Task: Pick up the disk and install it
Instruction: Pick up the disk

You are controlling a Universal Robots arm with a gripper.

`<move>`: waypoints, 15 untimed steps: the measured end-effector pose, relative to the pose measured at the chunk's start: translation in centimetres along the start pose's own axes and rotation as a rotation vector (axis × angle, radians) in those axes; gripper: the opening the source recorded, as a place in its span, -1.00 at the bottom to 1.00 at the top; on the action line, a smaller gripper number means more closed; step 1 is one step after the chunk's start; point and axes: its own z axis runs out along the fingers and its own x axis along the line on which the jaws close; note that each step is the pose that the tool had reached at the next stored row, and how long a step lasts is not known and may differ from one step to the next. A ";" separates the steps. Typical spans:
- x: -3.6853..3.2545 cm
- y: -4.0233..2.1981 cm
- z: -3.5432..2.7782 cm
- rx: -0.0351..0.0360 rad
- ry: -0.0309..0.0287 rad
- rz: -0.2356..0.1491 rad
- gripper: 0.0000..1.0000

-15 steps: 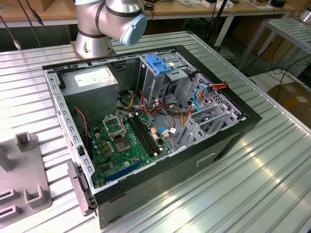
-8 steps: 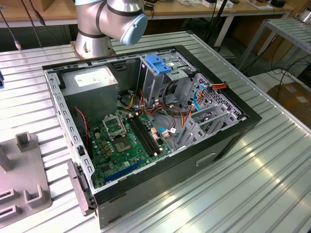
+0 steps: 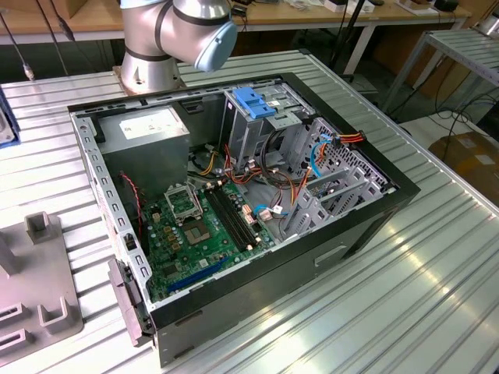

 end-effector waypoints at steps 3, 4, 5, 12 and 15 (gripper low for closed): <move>0.10 -1.67 0.01 0.0000 -0.0001 0.000 -0.26; 0.12 -2.20 0.02 0.0000 0.0000 0.000 -0.26; 0.13 -2.66 0.02 0.0000 -0.0001 0.000 -0.26; 0.14 -5.44 0.06 0.0000 -0.0001 0.000 -0.26; 0.12 -6.60 0.07 -0.0001 0.0001 0.000 -0.26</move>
